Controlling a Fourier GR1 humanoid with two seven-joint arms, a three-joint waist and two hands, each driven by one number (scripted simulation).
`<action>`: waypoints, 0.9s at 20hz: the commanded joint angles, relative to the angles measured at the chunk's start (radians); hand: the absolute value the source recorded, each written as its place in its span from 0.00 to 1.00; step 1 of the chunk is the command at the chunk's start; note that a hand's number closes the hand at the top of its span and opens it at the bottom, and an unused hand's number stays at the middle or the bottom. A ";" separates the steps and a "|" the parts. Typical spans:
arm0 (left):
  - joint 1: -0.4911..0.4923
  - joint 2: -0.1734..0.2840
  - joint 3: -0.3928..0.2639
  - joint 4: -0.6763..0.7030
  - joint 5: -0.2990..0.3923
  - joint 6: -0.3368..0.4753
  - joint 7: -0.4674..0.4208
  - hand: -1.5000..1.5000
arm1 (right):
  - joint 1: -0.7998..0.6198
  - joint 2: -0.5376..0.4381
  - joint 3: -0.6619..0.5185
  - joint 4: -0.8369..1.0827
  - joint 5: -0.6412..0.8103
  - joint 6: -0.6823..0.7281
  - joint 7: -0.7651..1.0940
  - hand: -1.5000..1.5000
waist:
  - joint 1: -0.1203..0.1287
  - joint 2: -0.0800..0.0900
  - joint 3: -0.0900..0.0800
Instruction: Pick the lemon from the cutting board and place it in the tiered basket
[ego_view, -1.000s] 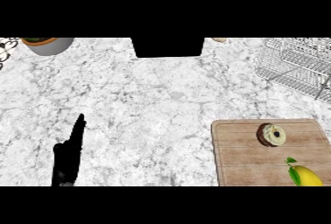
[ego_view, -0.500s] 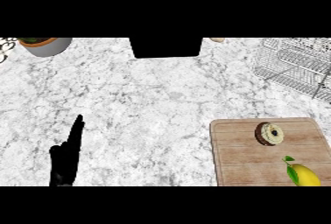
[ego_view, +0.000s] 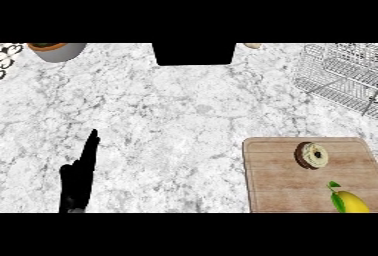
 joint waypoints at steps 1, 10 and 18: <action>-0.026 -0.006 -0.017 0.020 -0.023 -0.013 0.047 0.50 | -0.050 0.093 0.140 -0.043 0.185 -0.068 0.091 0.00 | 0.024 0.008 -0.002; 0.051 -0.029 -0.018 -0.026 -0.034 -0.020 0.013 0.50 | 0.002 0.164 0.273 -0.121 0.530 -0.046 0.195 0.00 | 0.029 0.008 -0.002; -0.038 -0.035 0.050 0.048 -0.039 -0.060 0.029 0.50 | -0.046 0.251 0.340 -0.094 0.629 0.038 0.186 0.00 | 0.018 0.007 -0.002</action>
